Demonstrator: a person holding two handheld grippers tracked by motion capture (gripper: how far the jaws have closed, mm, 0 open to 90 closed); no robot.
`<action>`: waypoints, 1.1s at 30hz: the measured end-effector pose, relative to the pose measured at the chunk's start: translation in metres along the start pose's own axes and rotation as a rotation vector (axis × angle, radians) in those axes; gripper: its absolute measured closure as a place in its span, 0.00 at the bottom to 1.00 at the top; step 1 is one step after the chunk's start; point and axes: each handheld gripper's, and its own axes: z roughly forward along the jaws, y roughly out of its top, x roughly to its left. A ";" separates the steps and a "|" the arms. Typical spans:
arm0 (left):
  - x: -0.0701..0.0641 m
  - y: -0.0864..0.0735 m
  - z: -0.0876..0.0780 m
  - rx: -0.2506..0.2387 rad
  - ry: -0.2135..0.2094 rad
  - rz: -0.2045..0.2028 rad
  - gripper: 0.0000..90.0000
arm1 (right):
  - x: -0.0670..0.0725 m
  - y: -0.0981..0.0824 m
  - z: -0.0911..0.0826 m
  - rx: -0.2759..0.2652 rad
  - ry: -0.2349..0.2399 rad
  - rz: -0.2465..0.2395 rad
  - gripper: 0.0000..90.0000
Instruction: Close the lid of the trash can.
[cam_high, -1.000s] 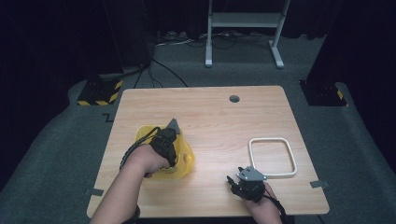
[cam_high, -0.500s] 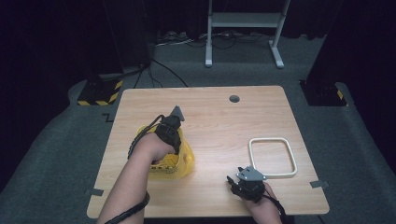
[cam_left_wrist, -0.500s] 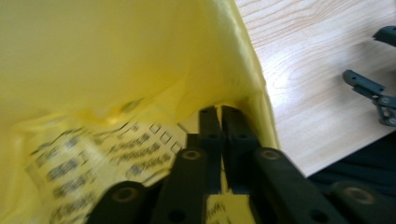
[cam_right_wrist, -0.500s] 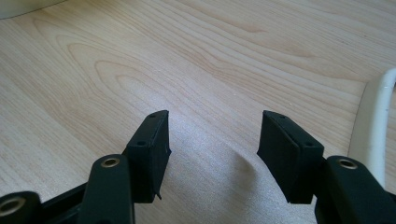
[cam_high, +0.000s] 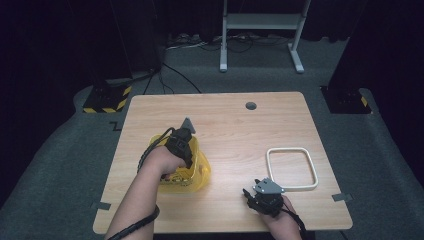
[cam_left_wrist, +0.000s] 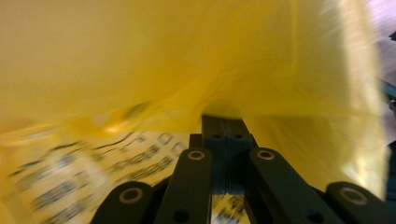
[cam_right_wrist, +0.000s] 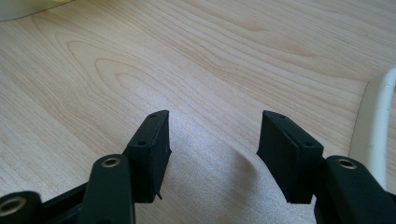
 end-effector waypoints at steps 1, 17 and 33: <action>0.002 0.001 -0.007 -0.011 0.026 -0.005 1.00 | 0.000 0.000 0.000 0.001 0.000 0.000 0.48; 0.043 0.023 -0.002 -0.108 0.207 -0.117 0.99 | 0.001 0.000 0.000 0.005 0.003 -0.015 0.48; 0.039 -0.016 -0.041 -0.077 0.205 -0.075 0.84 | 0.003 0.000 0.001 0.015 -0.006 -0.023 0.49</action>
